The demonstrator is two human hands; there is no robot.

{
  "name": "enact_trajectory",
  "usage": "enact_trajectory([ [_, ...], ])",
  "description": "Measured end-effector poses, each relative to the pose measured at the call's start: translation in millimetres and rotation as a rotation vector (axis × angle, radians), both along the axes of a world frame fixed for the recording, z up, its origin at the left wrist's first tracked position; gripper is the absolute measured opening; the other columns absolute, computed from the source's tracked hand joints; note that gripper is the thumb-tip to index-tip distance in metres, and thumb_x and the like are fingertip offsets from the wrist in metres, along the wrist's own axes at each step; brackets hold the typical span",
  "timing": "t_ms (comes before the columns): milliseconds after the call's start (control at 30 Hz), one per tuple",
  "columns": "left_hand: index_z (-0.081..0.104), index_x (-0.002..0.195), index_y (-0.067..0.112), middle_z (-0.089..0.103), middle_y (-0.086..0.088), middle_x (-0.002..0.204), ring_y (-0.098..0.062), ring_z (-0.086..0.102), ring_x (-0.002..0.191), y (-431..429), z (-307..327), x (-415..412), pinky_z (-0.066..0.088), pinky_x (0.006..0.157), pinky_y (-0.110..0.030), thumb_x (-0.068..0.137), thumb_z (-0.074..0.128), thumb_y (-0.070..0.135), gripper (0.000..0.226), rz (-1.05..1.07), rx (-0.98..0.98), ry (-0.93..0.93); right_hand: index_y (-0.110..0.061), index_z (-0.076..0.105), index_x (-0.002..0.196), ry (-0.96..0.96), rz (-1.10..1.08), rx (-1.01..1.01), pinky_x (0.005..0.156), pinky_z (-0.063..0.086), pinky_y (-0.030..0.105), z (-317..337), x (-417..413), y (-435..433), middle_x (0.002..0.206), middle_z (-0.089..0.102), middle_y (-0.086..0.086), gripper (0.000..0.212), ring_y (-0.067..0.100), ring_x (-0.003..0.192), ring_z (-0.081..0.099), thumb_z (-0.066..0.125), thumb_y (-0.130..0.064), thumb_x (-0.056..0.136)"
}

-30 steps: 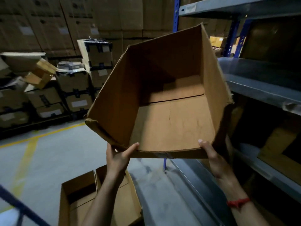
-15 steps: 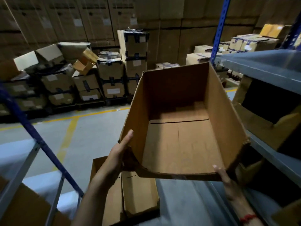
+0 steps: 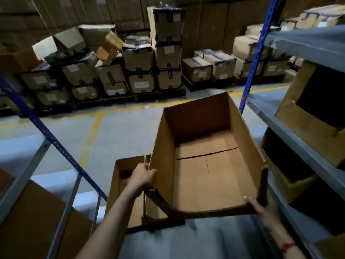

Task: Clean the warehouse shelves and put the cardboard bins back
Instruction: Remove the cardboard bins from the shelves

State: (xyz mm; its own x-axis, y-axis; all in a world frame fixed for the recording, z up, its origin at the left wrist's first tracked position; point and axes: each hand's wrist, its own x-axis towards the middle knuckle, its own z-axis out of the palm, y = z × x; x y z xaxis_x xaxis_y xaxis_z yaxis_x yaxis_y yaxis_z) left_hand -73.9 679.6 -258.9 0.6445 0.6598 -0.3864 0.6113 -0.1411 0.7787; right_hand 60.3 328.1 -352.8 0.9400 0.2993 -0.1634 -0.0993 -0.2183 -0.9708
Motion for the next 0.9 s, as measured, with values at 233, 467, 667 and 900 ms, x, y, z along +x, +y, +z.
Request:
enact_trajectory([
  [233, 0.067, 0.108, 0.020, 0.071, 0.001, 0.089, -0.013, 0.067, 0.076, -11, -48, 9, 0.055, 0.066, -0.026, 0.099, 0.055, 0.013, 0.017, 0.035, 0.029, -0.005, -0.031, 0.038, 0.144, 0.248, 0.301, -0.127, 0.108, 0.043, 0.051, 2, 38, 1, 0.134, 0.056, -0.004, 0.118, 0.020, 0.122, 0.055, 0.088, -0.063, 0.042],
  [467, 0.061, 0.131, 0.019, 0.069, 0.001, 0.080, -0.016, 0.064, 0.065, 22, -143, 51, 0.052, 0.054, -0.028, 0.101, 0.054, 0.021, 0.030, 0.038, 0.067, 0.096, -0.035, 0.053, 0.134, 0.591, 0.211, -0.043, 0.080, 0.058, 0.054, -43, 108, 40, 0.124, 0.067, 0.009, 0.079, 0.037, 0.110, 0.066, 0.079, -0.066, 0.066],
  [667, 0.059, 0.134, 0.024, 0.072, 0.005, 0.093, -0.015, 0.070, 0.081, 38, -217, 97, 0.061, 0.079, -0.045, 0.100, 0.053, 0.027, 0.035, 0.045, -0.006, 0.145, -0.009, 0.056, 0.136, 0.341, 0.125, -0.540, 0.055, 0.060, 0.028, -93, 164, 93, 0.106, 0.068, 0.010, 0.034, 0.017, 0.082, 0.068, 0.046, -0.016, 0.105],
  [900, 0.057, 0.138, 0.022, 0.070, 0.005, 0.101, -0.013, 0.068, 0.089, 56, -269, 151, 0.058, 0.084, -0.035, 0.101, 0.053, 0.023, 0.037, -0.013, -0.114, 0.212, -0.007, 0.058, 0.133, 0.191, 0.119, -0.736, 0.046, 0.049, 0.010, -146, 203, 116, 0.091, 0.066, 0.006, 0.033, 0.011, 0.068, 0.061, 0.045, -0.013, 0.104],
])
